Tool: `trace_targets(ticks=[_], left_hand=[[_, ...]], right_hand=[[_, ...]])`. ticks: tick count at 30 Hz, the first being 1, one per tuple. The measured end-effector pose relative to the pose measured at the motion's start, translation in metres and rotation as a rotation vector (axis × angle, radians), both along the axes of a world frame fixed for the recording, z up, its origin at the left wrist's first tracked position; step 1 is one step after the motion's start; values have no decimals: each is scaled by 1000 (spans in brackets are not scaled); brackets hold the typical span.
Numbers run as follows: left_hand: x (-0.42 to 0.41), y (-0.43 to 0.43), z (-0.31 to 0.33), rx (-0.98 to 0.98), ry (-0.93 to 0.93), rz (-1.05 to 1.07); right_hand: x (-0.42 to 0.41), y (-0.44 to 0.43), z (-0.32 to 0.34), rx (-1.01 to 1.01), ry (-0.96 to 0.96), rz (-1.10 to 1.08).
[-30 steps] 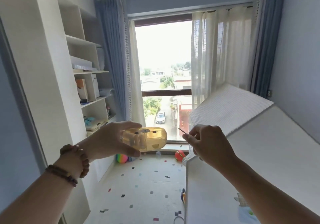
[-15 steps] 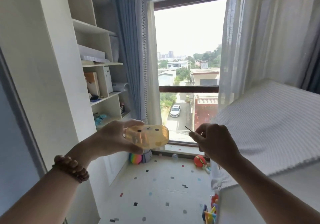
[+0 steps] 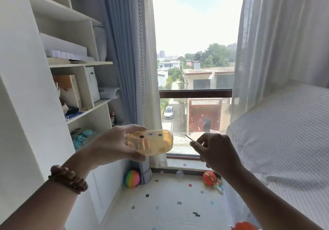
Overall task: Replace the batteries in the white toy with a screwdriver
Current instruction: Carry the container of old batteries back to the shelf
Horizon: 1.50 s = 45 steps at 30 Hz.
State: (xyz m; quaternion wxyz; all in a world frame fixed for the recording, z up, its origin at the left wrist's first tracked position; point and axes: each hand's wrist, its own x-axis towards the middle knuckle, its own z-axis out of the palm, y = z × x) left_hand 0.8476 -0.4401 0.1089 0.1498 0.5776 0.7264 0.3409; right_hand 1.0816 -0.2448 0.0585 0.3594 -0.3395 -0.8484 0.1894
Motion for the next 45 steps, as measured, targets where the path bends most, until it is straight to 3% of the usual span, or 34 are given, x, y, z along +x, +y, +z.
trace_targets(ticks=[10, 25, 45], left_hand=[[-148, 131, -17, -38, -58, -15], [-350, 336, -31, -5, -123, 197], [-694, 461, -52, 64, -125, 471]], right_hand=[[-146, 133, -20, -81, -44, -13], [-385, 381, -10, -167, -81, 140], [-779, 538, -22, -176, -140, 278]])
